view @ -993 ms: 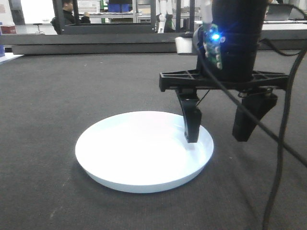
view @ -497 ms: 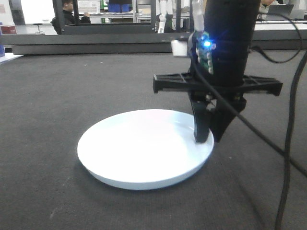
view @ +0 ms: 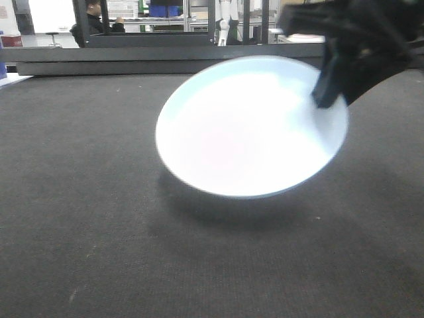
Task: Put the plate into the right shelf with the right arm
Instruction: 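Close the right gripper on the plate rim and lift it upright, then hold the plate raised in the right gripper while turning away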
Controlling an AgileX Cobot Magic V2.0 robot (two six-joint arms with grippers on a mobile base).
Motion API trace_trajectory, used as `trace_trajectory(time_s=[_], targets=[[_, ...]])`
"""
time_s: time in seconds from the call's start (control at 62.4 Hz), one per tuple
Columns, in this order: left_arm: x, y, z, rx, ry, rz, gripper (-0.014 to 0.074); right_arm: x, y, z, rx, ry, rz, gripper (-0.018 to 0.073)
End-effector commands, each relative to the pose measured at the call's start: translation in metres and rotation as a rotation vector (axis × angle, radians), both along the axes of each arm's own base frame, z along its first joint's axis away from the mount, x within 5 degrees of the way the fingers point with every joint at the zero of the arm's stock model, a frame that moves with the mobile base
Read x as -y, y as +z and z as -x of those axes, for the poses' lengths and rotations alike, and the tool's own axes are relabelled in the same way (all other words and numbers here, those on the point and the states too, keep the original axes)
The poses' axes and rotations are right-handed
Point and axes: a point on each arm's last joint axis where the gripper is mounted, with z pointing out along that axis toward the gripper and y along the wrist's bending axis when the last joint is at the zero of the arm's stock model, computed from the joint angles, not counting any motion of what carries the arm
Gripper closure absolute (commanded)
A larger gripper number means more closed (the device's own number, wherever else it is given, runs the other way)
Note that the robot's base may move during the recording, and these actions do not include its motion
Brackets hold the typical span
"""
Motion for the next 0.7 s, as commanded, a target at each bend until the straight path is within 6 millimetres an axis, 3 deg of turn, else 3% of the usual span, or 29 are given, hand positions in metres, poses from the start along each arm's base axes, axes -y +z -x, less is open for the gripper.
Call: trace_trajectory(time_s=[0.0, 0.24, 0.336, 0.689], targets=[[-0.001, 0.005, 0.001, 0.089, 0.009, 0.018, 0.0724, 0.021, 0.029, 0.012, 0.263, -0.001, -0.067, 0.0505], [-0.001, 0.005, 0.001, 0.089, 0.009, 0.018, 0.0724, 0.087, 0.03, 0.053, 0.667, -0.178, -0.039, 0.0505], [-0.001, 0.005, 0.001, 0.089, 0.009, 0.018, 0.0724, 0.105, 0.026, 0.072, 0.775, -0.253, -0.017, 0.0505], [-0.001, 0.005, 0.001, 0.089, 0.009, 0.018, 0.0724, 0.113, 0.018, 0.148, 1.023, -0.223, 0.051, 0.0505]])
